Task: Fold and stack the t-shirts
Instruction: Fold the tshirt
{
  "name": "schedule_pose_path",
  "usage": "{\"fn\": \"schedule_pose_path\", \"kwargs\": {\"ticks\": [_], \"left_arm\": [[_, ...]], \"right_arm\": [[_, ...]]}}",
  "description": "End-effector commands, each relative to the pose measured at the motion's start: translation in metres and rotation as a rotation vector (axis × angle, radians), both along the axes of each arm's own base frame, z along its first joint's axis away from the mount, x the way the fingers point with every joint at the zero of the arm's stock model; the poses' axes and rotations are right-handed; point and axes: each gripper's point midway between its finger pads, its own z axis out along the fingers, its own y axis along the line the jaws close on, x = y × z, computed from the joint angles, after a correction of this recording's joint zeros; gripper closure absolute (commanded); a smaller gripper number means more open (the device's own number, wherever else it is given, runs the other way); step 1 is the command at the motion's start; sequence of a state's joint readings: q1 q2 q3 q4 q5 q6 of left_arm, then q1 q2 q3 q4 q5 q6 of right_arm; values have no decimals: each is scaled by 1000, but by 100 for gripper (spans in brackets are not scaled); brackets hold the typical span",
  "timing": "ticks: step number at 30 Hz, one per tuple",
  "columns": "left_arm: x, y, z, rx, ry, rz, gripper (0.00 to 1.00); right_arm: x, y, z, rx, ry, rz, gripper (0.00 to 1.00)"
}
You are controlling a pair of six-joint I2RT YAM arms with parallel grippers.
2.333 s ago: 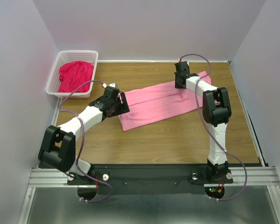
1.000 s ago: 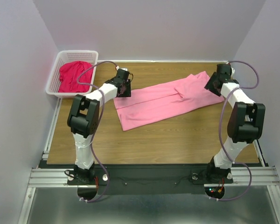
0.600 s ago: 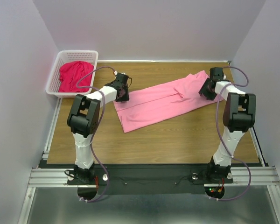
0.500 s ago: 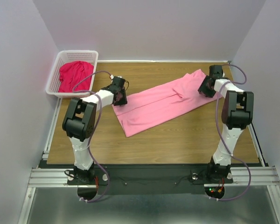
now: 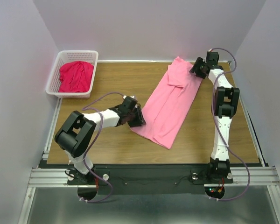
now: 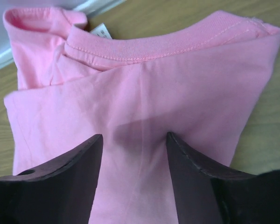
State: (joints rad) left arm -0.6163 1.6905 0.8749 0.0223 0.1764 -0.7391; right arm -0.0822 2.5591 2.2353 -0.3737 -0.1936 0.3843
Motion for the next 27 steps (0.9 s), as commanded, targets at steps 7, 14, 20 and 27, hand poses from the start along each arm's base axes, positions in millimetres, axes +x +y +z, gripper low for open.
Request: {"fn": "schedule_pose_path", "kwargs": {"ticks": [7, 14, 20, 27], "left_arm": [[-57, -27, 34, 40, -18, -163, 41], [-35, 8, 80, 162, -242, -141, 40], [-27, 18, 73, 182, -276, -159, 47], [-40, 24, 36, 219, -223, -222, 52]], "right_arm": [[-27, 43, 89, 3, -75, 70, 19], [-175, 73, 151, 44, -45, 53, 23], [-308, 124, 94, 172, 146, 135, 50], [-403, 167, 55, 244, 276, 214, 58]]}}
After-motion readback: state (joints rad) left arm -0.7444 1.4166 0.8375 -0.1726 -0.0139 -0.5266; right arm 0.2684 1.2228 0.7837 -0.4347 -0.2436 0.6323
